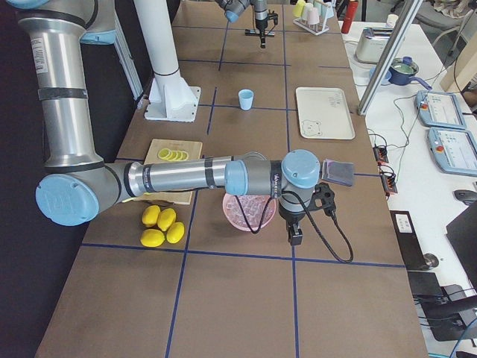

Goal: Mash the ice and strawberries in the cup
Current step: 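Lower the left gripper onto the red strawberry and grasp it, then lift the strawberry with the left gripper and carry it over the cup, then lower the left gripper and release the strawberry into the light-blue cup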

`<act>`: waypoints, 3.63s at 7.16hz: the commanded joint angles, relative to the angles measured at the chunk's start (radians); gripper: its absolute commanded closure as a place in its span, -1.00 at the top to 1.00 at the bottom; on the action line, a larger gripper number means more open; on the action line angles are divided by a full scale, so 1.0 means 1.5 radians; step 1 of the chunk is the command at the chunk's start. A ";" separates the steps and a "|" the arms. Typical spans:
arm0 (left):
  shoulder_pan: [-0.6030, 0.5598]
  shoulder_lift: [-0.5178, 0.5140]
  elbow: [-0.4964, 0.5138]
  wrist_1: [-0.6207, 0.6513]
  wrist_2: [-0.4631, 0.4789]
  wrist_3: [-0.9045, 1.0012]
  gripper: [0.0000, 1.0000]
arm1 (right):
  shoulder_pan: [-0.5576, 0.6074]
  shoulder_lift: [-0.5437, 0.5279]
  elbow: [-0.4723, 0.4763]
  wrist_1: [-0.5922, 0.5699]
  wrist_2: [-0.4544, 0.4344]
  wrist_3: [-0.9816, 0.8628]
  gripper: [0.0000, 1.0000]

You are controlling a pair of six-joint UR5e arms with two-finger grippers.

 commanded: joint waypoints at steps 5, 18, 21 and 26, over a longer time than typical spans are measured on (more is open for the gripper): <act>0.010 -0.310 -0.160 0.441 -0.054 -0.166 -1.00 | 0.000 -0.045 -0.019 0.053 -0.011 -0.046 0.98; 0.280 -0.509 0.045 0.280 0.092 -0.418 -0.92 | 0.000 -0.119 -0.010 0.208 0.000 0.049 0.98; 0.282 -0.509 0.035 0.282 0.092 -0.415 0.99 | 0.000 -0.117 -0.009 0.208 0.001 0.049 0.98; 0.228 -0.496 -0.030 0.355 0.053 -0.374 1.00 | 0.000 -0.115 -0.010 0.208 0.001 0.049 0.99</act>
